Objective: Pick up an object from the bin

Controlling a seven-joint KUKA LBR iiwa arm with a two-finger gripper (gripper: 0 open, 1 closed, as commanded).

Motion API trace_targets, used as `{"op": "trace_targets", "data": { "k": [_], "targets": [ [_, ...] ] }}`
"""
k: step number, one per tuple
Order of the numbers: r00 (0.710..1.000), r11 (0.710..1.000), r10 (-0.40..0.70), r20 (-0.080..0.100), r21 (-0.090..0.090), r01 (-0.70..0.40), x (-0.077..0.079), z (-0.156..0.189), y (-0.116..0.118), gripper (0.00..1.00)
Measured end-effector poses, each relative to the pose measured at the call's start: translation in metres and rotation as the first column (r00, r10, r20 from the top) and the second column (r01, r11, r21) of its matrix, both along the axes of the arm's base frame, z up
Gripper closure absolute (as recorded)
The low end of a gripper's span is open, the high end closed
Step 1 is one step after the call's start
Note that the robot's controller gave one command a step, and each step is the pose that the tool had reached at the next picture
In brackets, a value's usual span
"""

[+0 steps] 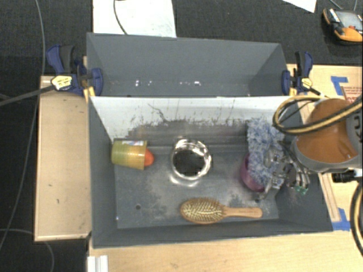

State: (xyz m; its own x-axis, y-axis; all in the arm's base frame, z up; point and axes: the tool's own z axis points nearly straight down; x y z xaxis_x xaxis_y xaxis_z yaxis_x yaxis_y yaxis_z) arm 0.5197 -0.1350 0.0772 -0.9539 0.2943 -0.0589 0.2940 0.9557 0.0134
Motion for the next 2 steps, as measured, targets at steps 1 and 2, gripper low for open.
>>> {"op": "trace_targets", "data": {
  "k": [1,2],
  "targets": [
    [1.000,1.000,0.003,-0.005,0.002,-0.003,-0.002,0.005,0.001,1.00],
    [1.000,1.000,0.004,-0.009,0.003,-0.004,-0.003,0.022,0.001,1.00]
  ]
}}
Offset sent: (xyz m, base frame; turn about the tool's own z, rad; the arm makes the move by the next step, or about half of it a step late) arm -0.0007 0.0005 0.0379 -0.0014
